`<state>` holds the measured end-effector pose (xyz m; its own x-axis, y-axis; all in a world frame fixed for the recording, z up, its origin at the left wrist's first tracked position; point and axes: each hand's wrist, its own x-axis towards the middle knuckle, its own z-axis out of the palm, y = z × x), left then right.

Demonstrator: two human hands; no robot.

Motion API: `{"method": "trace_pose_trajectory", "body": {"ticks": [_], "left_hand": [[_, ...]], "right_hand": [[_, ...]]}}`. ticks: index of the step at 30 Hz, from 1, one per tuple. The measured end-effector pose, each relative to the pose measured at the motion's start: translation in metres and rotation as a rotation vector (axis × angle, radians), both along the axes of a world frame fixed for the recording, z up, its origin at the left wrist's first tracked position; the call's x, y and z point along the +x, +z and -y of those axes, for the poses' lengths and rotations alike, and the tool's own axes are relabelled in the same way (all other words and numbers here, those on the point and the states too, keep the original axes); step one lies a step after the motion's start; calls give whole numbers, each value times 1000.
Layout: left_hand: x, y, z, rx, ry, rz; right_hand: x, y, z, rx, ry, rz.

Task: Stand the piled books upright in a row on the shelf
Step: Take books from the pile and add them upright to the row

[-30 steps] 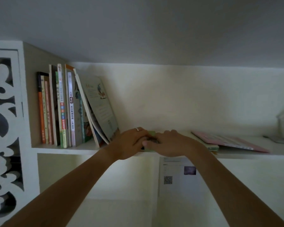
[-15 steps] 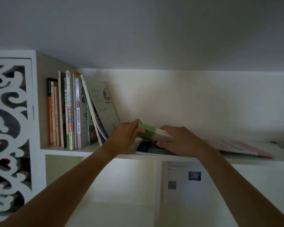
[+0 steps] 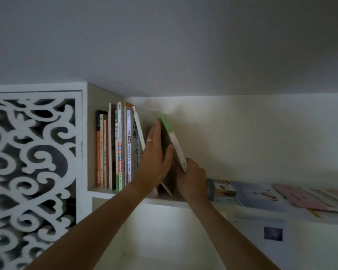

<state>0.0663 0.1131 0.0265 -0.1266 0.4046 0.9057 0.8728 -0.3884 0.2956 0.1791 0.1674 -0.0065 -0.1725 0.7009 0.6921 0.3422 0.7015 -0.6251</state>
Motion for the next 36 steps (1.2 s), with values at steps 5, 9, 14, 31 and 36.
{"method": "trace_pose_trajectory", "body": {"ticks": [5,9,14,31,36], "left_hand": [[-24,-16,-2,67,66,-260],[-40,-34,-12,166,129,-415],[-43,-54,-14,242,168,-499],[46,-36,-40,65,422,-506],[51,-41,-57,-77,309,-229]], "right_hand": [[-51,-4,-2,121,87,265],[-46,-12,-6,182,18,429],[-36,-28,0,196,-26,427],[116,20,4,-124,-99,1119],[153,18,-7,-79,29,1094]]}}
